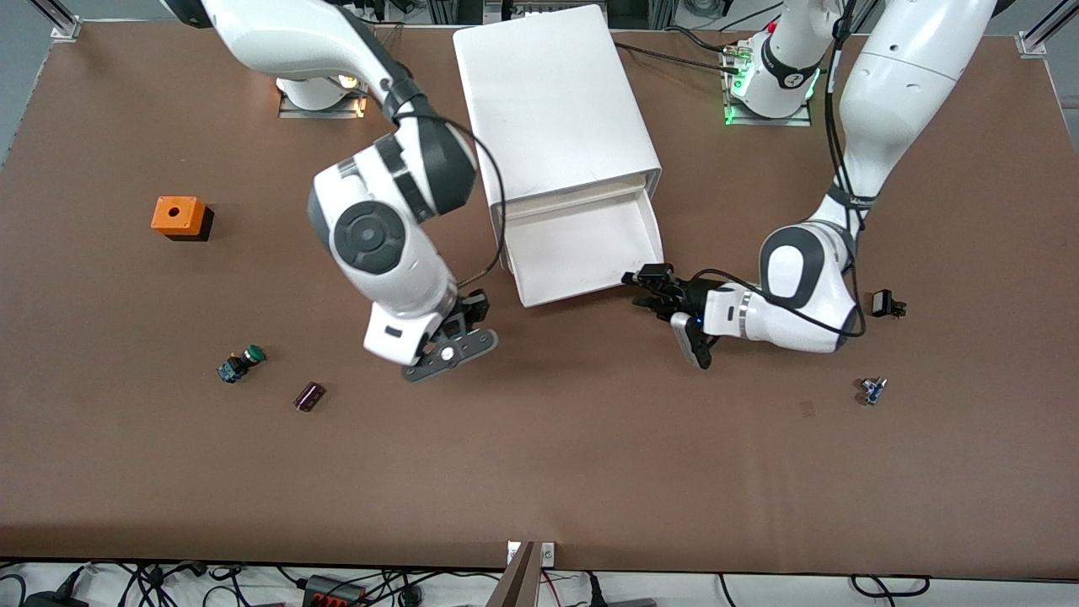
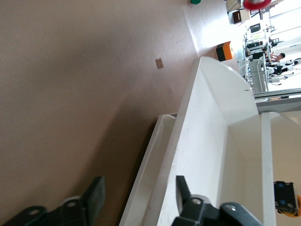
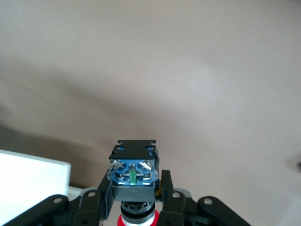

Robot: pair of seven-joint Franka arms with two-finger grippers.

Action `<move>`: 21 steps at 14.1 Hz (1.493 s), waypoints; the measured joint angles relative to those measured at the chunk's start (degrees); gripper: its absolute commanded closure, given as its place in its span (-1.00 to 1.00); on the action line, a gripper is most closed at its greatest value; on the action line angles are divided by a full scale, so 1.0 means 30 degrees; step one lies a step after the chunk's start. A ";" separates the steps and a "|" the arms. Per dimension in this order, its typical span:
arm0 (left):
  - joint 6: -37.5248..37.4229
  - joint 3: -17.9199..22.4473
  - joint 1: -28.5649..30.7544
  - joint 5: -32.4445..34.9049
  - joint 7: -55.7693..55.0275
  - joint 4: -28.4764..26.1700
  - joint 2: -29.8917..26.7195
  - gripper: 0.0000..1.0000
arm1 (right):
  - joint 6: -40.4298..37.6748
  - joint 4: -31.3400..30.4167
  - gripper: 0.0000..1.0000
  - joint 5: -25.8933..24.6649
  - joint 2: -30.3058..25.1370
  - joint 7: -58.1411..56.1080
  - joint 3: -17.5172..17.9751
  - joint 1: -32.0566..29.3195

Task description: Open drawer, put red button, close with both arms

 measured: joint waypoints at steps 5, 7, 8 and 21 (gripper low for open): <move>-0.3425 0.0476 0.0931 0.3811 -0.4148 0.1823 -0.1182 -1.00 | 0.0244 0.0369 1.00 0.0010 -0.0112 0.3389 0.0049 0.2304; -0.5163 0.0471 0.0957 0.6771 -0.6956 0.3190 -0.1536 -1.00 | 0.0416 0.0395 1.00 0.0351 -0.0101 0.4105 0.0073 0.3253; -0.5946 0.0454 0.0928 0.8595 -0.8030 0.3872 -0.1646 -1.00 | 0.0538 0.0394 1.00 0.0733 -0.0083 0.4242 0.0093 0.3538; -0.6397 0.1391 0.1009 1.9940 -1.3820 0.6506 -0.0686 -1.00 | 0.1104 0.0368 1.00 0.1614 0.1861 0.6166 0.0296 0.4703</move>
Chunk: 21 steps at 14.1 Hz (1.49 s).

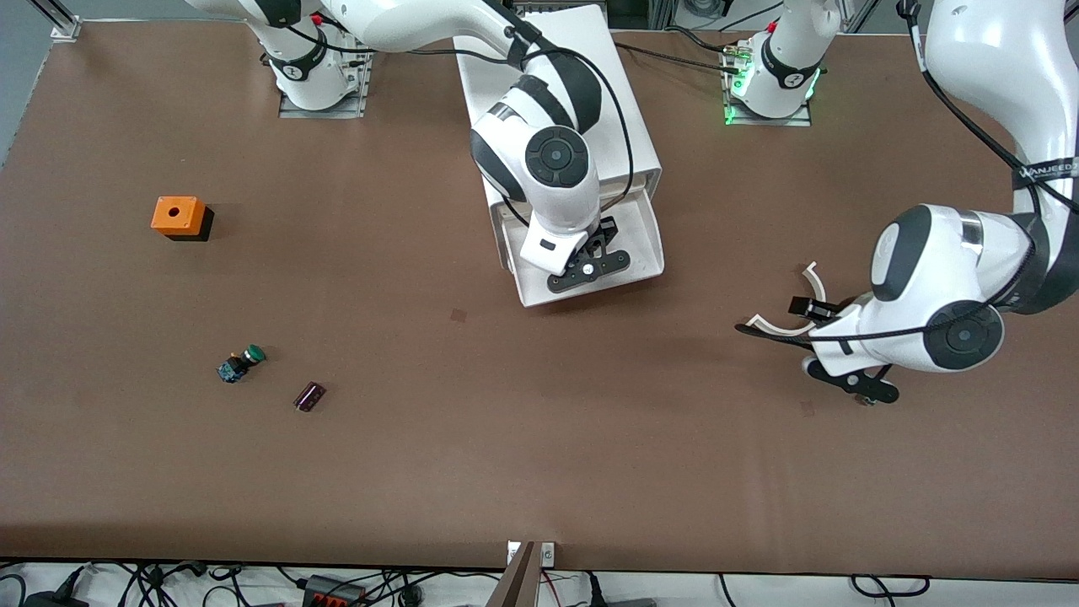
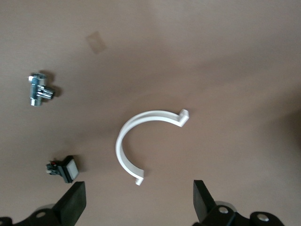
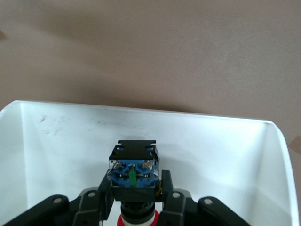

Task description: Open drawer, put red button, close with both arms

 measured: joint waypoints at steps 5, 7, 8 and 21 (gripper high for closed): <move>0.1293 0.0107 0.0120 0.0005 -0.0044 0.0384 0.1140 -1.00 | 0.0490 0.0026 -0.98 0.0049 0.0381 0.0324 -0.0002 -0.0022; 0.1317 0.0102 0.0006 0.0005 -0.0101 0.0490 0.1153 -1.00 | 0.0490 0.0026 -1.00 0.0150 0.0387 0.0511 -0.0002 -0.0019; 0.1317 0.0100 -0.0022 0.0005 -0.0144 0.0521 0.1152 -1.00 | 0.0494 0.0027 -1.00 0.0188 0.0388 0.0787 -0.0001 -0.0016; 0.1855 -0.0461 -0.0521 -0.4210 -0.5715 0.0623 0.1164 -1.00 | -0.2515 0.0524 -1.00 0.0139 -0.2874 -0.0741 -0.2229 -0.6035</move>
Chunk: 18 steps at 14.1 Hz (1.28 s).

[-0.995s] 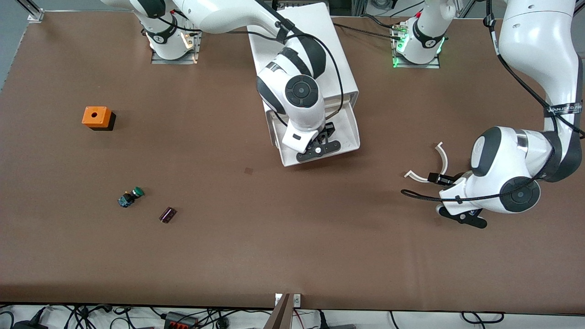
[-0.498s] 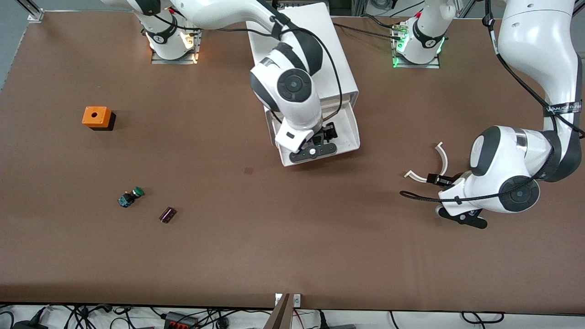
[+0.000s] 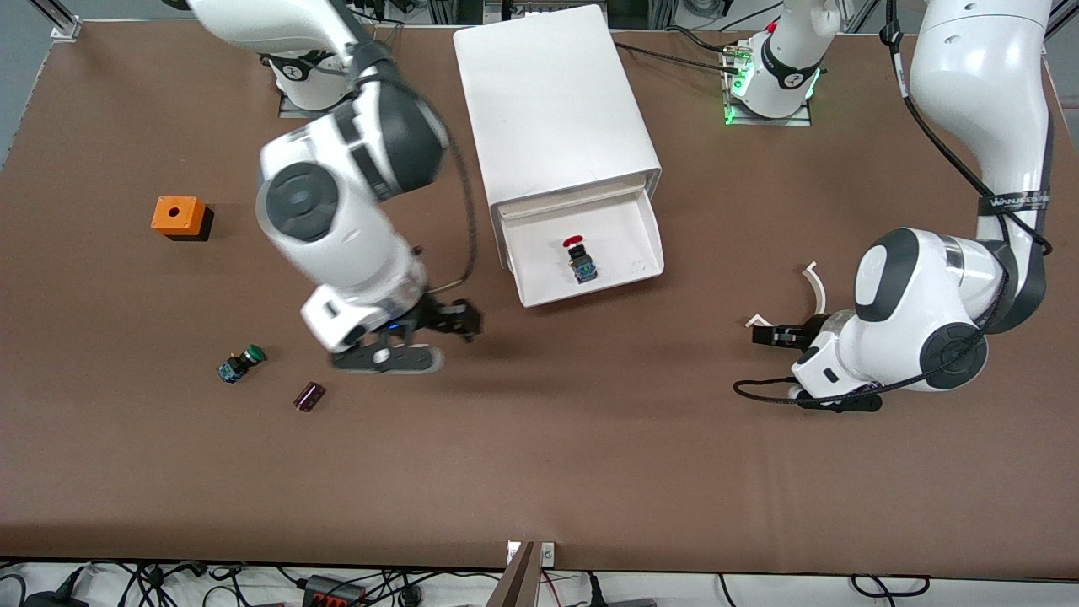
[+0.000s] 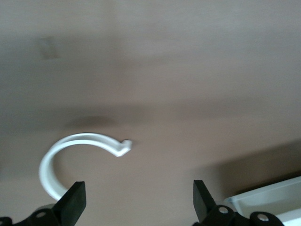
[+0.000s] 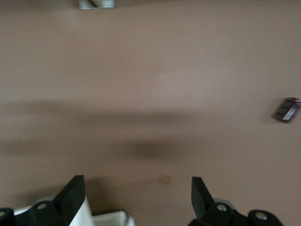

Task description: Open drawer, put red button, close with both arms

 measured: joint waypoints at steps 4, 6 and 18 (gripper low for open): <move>0.2099 -0.0997 -0.1563 -0.0316 -0.3234 -0.0510 0.0067 -1.00 | -0.1851 -0.0988 -1.00 -0.0656 -0.0417 -0.3248 -0.1101 -0.1828; 0.2764 -0.1129 -0.2821 -0.0316 -0.5354 -0.0606 0.0066 -1.00 | -0.1865 -0.1633 -1.00 -0.0681 -0.0818 -0.5307 -0.1407 -0.2907; 0.8048 -0.1209 -0.5943 -0.0308 -1.1665 -0.3806 0.0204 -1.00 | -0.2955 -0.2086 -1.00 -0.0672 -0.3414 -0.8023 -0.1473 -0.6598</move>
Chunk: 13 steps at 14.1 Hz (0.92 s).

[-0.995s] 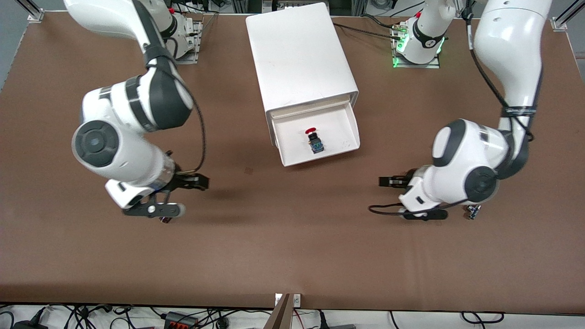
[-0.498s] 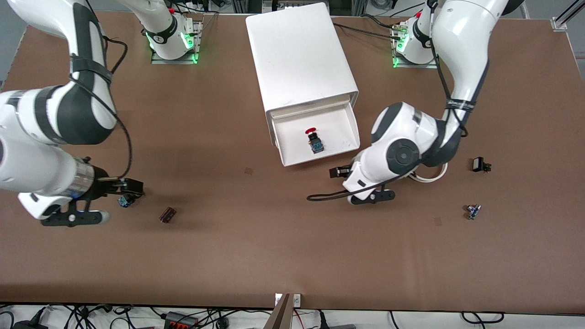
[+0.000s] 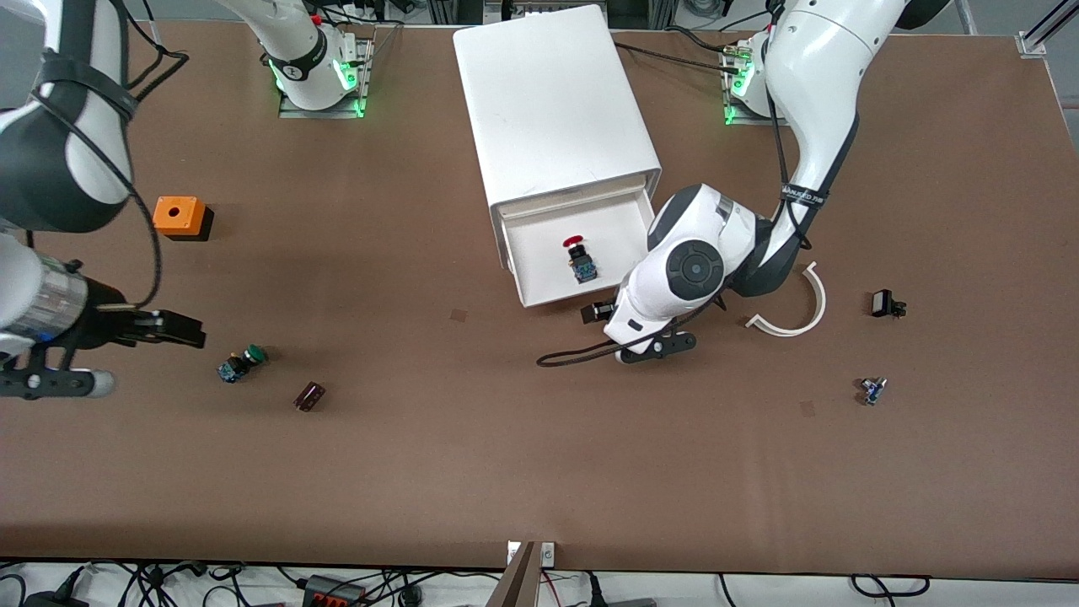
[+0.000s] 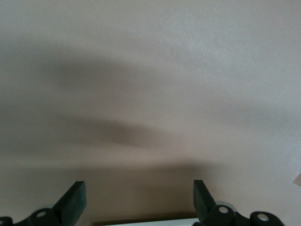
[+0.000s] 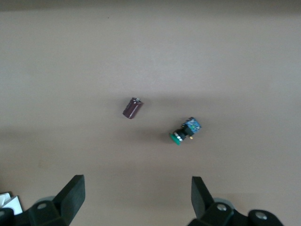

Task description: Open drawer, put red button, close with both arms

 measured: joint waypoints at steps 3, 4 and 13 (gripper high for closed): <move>-0.0146 -0.0362 -0.0009 0.0000 -0.0196 -0.0661 -0.0252 -1.00 | -0.0032 -0.1268 -1.00 -0.0040 -0.1427 -0.0268 0.1471 -0.2014; -0.0439 -0.0699 0.0040 0.0000 -0.0417 -0.0842 -0.0307 -1.00 | -0.0042 -0.1944 -1.00 -0.0214 -0.2130 -0.0309 0.2280 -0.2849; -0.3506 -0.2539 0.0286 -0.0739 -0.0805 -0.1844 -0.1007 -1.00 | 0.0055 -0.5325 -1.00 -0.2905 -0.5319 -0.0853 0.3241 -0.3451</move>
